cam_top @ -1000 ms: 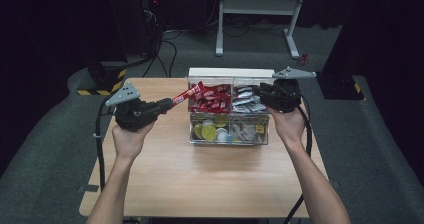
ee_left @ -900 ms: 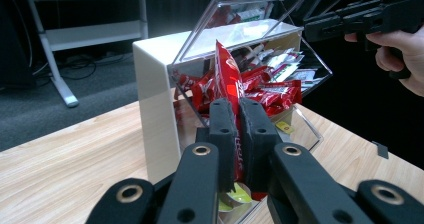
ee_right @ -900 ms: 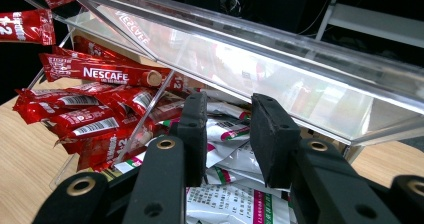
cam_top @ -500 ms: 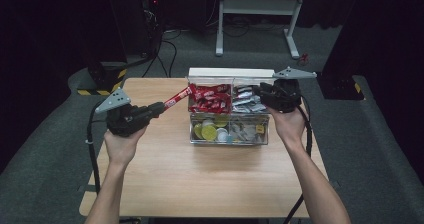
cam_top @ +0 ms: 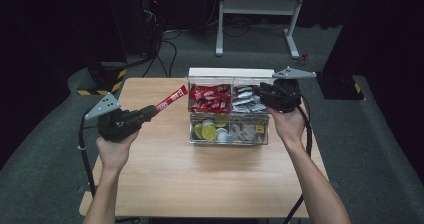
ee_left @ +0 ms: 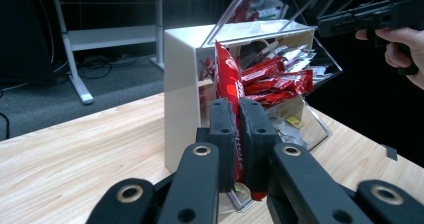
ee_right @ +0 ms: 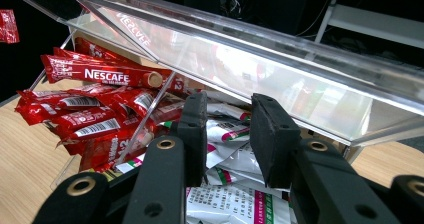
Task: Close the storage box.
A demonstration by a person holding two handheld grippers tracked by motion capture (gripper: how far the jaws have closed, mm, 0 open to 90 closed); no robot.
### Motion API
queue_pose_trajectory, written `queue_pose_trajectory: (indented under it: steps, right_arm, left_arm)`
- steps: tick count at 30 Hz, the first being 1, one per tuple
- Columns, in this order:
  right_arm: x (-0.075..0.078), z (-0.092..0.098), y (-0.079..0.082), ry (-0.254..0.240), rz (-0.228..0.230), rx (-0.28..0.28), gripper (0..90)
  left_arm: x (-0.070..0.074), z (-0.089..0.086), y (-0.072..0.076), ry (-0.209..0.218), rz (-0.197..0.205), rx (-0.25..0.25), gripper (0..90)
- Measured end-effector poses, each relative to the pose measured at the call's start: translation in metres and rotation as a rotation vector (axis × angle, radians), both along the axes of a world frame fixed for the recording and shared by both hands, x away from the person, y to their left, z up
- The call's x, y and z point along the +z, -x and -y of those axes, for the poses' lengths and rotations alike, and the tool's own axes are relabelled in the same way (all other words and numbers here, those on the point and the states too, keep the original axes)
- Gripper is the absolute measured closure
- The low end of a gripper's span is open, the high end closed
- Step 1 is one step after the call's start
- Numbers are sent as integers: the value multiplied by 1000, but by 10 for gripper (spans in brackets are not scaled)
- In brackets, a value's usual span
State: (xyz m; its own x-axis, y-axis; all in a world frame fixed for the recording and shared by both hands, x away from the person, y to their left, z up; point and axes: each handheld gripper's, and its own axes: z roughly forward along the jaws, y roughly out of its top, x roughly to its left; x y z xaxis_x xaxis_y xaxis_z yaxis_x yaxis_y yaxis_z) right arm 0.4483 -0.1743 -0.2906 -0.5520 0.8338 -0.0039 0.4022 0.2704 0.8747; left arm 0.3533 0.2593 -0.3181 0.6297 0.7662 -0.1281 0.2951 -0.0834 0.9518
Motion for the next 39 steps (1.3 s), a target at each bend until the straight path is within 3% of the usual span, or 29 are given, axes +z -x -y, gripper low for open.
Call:
queue_pose_trajectory:
  steps: [6,11,27,39]
  right_arm:
    - [1,0,-1,2,-9,0,679]
    - [1,0,0,-2,-5,0,679]
    - [1,0,0,-2,-2,5,675]
    - [1,1,0,-7,4,10,675]
  left_arm:
    - [-8,-6,2,-27,3,45,859]
    - [-18,-13,1,-14,-12,79,860]
    - [-46,-13,-3,-47,-44,120,861]
    - [-72,-16,-8,-30,-83,155,861]
